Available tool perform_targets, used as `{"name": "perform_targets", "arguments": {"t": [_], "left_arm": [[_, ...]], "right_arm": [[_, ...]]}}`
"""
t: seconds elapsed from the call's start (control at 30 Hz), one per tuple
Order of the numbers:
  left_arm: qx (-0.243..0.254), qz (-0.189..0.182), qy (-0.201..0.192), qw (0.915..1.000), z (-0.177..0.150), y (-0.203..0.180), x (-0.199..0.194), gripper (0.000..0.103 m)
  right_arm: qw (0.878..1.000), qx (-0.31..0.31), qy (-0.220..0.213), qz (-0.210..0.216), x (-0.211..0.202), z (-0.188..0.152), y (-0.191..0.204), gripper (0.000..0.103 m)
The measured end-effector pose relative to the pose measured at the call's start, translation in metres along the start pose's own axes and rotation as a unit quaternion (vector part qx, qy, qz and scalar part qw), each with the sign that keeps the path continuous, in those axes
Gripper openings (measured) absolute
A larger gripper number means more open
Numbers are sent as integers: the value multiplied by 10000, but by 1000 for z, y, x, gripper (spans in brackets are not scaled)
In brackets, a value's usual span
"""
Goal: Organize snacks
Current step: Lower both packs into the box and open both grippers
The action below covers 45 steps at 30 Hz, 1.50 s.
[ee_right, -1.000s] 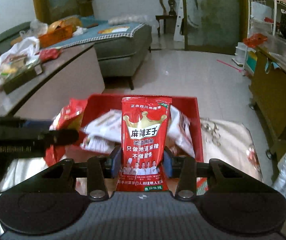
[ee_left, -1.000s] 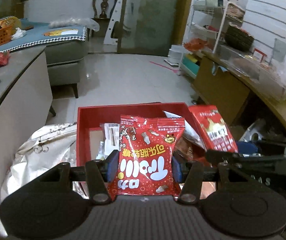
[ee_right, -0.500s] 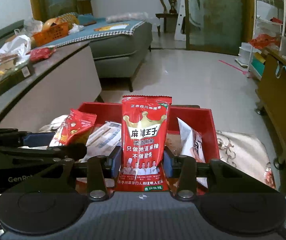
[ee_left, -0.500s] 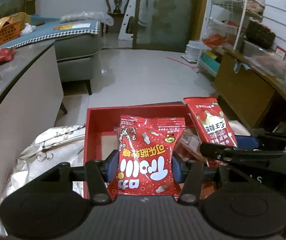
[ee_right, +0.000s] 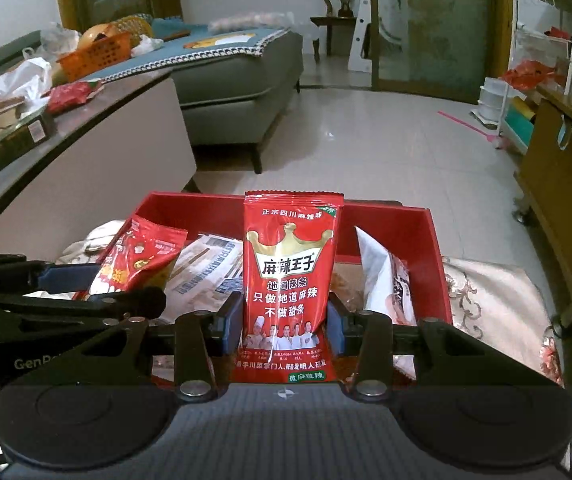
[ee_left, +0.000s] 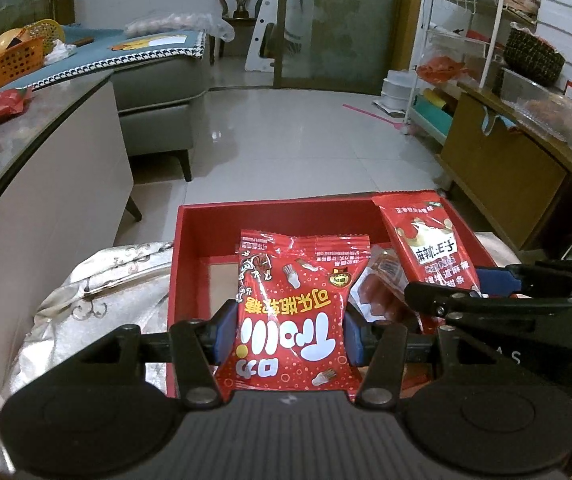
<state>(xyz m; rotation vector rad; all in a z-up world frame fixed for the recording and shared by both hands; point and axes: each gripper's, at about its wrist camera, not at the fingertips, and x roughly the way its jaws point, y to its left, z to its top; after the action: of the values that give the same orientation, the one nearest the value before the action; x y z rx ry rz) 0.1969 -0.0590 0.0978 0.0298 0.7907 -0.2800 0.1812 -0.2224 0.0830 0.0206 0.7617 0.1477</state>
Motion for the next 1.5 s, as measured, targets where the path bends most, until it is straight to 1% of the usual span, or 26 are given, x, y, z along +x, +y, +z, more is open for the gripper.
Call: {"name": "perform_targets", "arguments": {"t": [0.87, 0.97, 1.07, 1.13, 1.27, 1.33, 1.37, 1.5], "left_arm": [[-56, 207, 102, 9997, -4, 3, 14, 48], [-46, 231, 154, 9996, -4, 2, 16, 50], [-2, 225, 214, 9995, -4, 1, 18, 57], [-2, 225, 230, 9995, -4, 1, 18, 64], [57, 252, 205, 9995, -4, -1, 18, 68], [47, 260, 196, 9995, -4, 0, 18, 71], [43, 252, 197, 9995, -4, 1, 18, 71], [42, 315, 182, 9993, -4, 2, 16, 72]], "right_arm": [[9996, 116, 188, -149, 18, -6, -15, 50], [9995, 152, 211, -156, 20, -5, -17, 55], [9994, 143, 274, -161, 23, -6, -18, 58], [9992, 179, 315, -164, 25, -7, -19, 63], [9991, 188, 331, -189, 26, -8, -20, 65], [9992, 191, 283, -211, 24, -8, -20, 68], [9992, 164, 270, -233, 24, -7, -19, 72], [9992, 116, 247, -278, 23, -7, -18, 74]]}}
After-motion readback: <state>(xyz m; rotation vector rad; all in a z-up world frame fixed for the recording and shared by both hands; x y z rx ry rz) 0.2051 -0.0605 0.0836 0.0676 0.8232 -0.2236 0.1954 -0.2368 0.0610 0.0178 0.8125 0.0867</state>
